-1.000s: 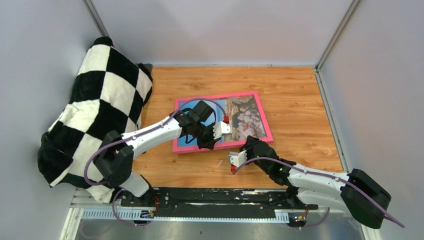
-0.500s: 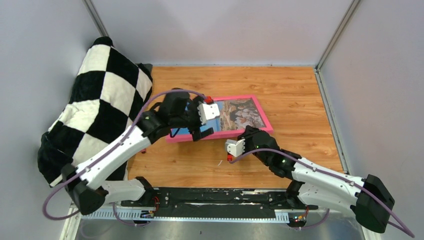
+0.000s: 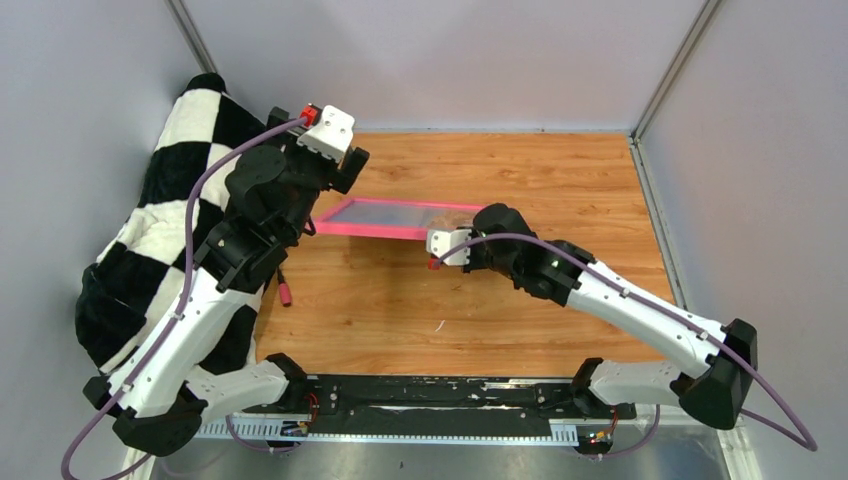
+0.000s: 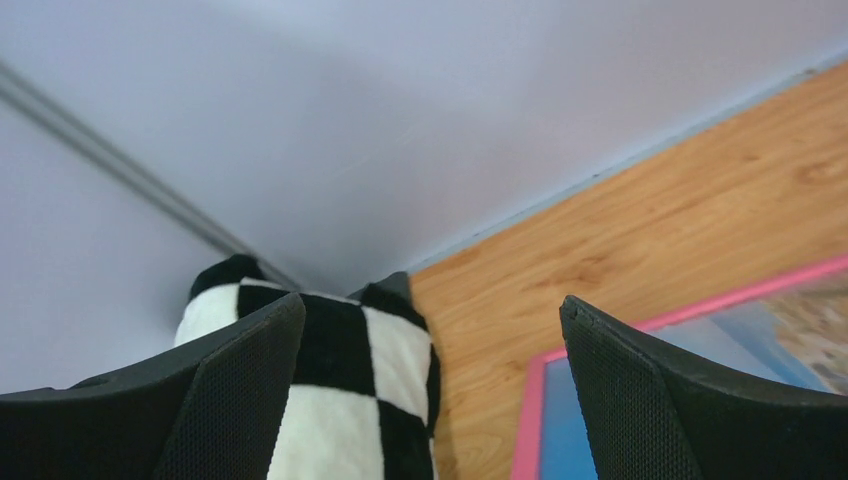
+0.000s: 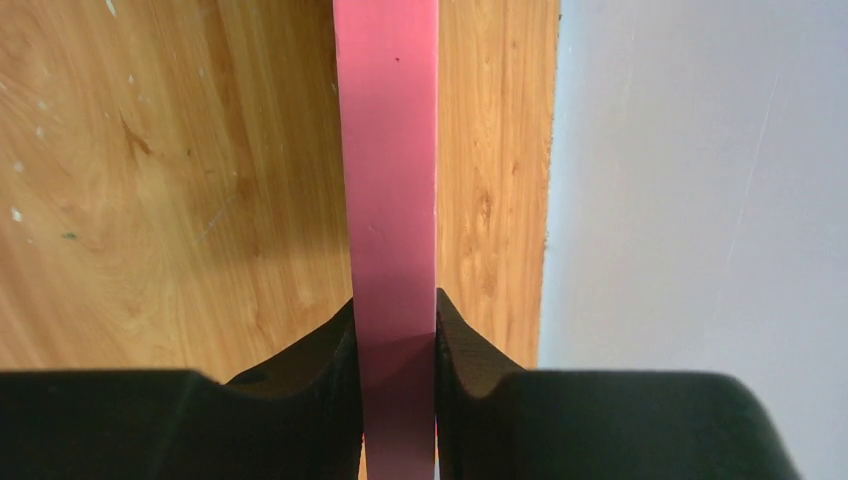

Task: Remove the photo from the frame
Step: Turn over the photo frame at the center of the board.

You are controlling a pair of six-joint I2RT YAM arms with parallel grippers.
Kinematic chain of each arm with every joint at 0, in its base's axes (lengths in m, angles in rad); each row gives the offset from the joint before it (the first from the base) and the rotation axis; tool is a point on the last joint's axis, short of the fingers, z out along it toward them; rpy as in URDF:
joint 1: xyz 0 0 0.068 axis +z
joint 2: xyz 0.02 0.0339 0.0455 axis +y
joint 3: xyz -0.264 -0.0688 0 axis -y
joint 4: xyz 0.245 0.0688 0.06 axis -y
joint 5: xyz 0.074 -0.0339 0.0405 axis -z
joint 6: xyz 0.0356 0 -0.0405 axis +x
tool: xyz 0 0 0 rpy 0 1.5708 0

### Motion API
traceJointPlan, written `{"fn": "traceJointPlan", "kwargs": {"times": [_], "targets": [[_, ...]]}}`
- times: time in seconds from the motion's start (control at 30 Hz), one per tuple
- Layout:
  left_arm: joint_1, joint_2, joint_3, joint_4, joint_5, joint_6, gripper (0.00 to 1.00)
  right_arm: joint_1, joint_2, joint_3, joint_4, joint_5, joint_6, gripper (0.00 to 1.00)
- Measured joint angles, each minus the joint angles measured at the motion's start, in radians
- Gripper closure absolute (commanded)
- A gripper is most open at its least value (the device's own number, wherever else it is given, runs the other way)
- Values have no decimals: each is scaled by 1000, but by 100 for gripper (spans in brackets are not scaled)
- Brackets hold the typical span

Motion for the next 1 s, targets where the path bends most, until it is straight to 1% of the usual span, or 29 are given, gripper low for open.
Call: {"fn": "traceJointPlan", "kwargs": {"times": [0.07, 0.2, 0.37, 0.47, 0.57, 0.73, 0.87, 1.0], "targets": [[9, 0, 0, 18, -61, -4, 0, -9, 37, 109, -95, -32, 59, 100], [23, 1, 0, 57, -172, -3, 0, -22, 89, 286, -220, -85, 165, 100], [34, 1, 0, 84, -246, -7, 0, -42, 137, 415, -336, -122, 271, 100], [39, 0, -2, 90, -258, -12, 0, -94, 165, 478, -378, -185, 348, 100], [40, -2, -27, 109, -257, -15, 0, -197, 181, 521, -387, -296, 412, 100], [40, -2, -95, 117, -245, -18, 0, -445, 187, 541, -335, -468, 566, 100], [43, 10, -124, 117, -219, -21, 0, -622, 187, 540, -295, -549, 686, 100], [51, 31, -139, 116, -183, -29, 0, -769, 189, 530, -256, -636, 783, 100]]}}
